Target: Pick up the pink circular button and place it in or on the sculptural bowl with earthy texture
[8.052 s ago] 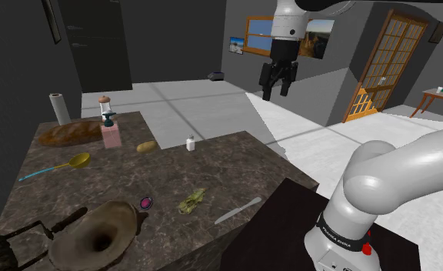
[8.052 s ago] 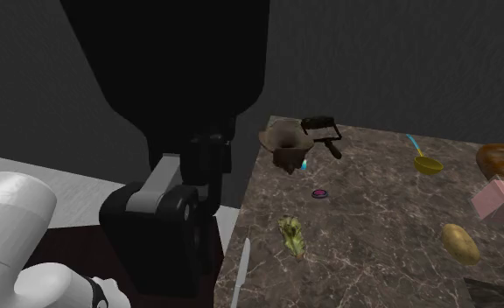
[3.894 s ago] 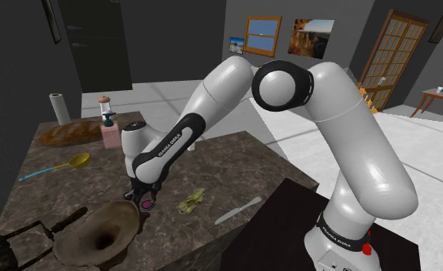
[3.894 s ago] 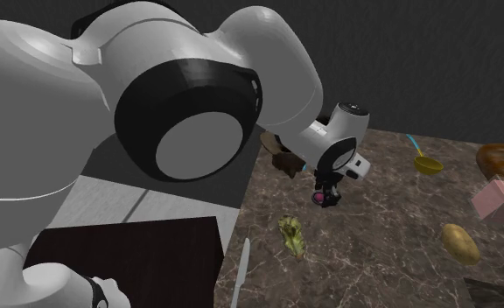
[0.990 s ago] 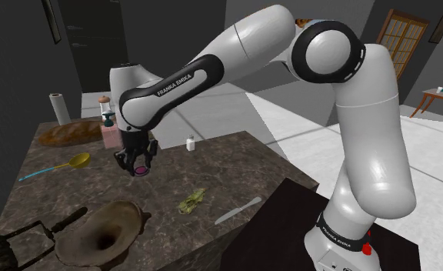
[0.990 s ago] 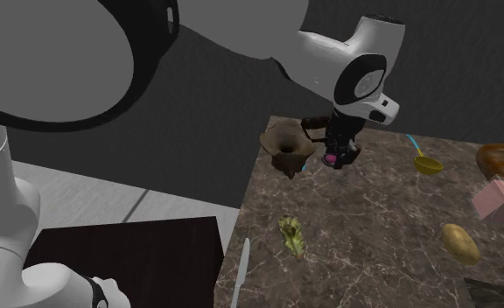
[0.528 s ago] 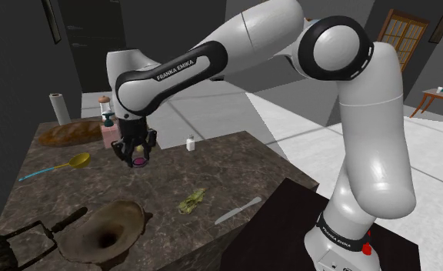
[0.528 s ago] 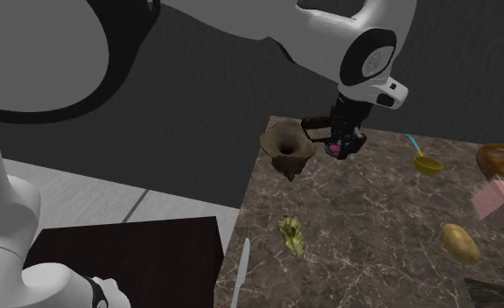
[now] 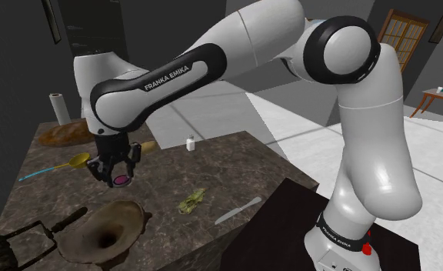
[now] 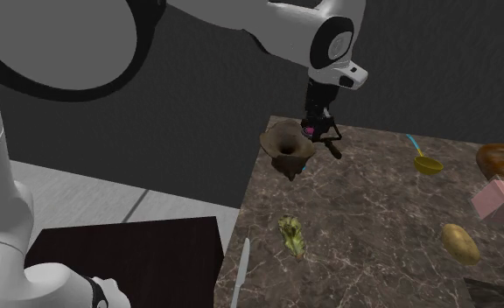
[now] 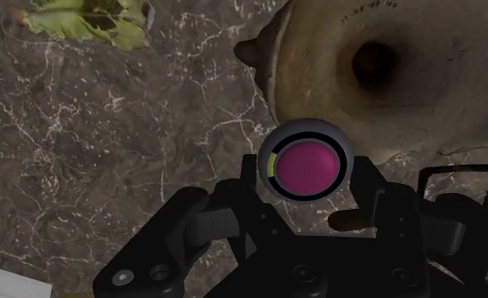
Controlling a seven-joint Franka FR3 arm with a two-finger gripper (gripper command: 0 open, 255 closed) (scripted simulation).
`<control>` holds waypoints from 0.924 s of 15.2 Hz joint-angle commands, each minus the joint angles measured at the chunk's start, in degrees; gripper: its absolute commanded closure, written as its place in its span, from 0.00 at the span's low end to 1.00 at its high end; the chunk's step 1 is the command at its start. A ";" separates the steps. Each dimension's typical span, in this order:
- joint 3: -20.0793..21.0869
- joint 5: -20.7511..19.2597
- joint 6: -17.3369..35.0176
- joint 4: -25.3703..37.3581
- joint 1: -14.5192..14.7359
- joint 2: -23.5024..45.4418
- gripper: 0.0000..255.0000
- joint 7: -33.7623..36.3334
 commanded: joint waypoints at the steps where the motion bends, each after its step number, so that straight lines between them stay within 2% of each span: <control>1: 0.50 -0.37 -0.19 0.55 1.75 0.42 1.00 2.41; 6: 1.63 -1.74 -1.24 4.03 6.92 3.09 1.00 8.76; 14: 1.05 -2.71 3.62 1.70 7.20 5.72 1.00 9.34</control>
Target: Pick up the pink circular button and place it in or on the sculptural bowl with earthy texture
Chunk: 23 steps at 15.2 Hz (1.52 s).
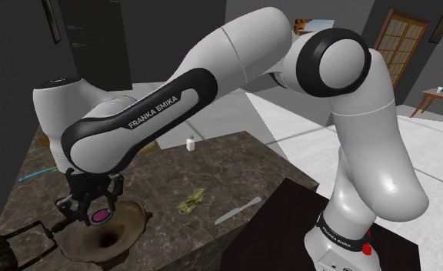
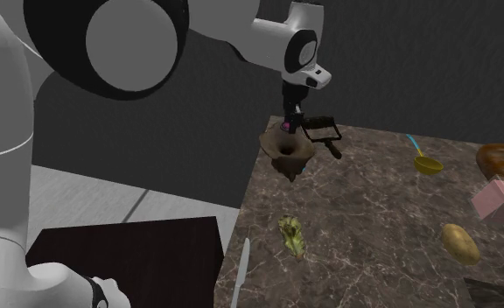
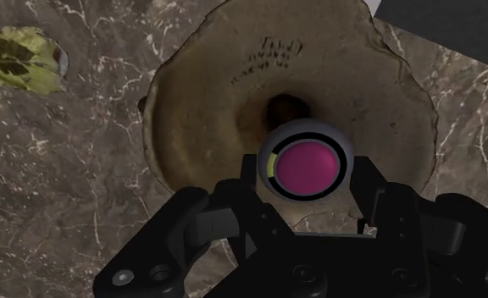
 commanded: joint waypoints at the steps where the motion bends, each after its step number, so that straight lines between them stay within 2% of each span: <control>1: -0.16 -0.25 1.31 -0.68 0.02 0.63 1.00 0.12; 4: -0.41 -0.64 2.96 -1.26 0.17 1.74 1.00 0.35; 12: -0.41 -0.64 2.96 -1.25 0.17 1.74 1.00 0.35; 13: -0.41 -0.64 2.96 -1.25 0.17 1.74 0.00 0.35; 18: -0.41 -0.64 2.96 -1.25 0.17 1.74 0.00 0.35; 22: 0.34 0.60 -2.59 0.94 -0.29 -1.72 0.00 -0.41; 23: 0.34 0.60 -2.59 0.94 -0.29 -1.72 0.00 -0.41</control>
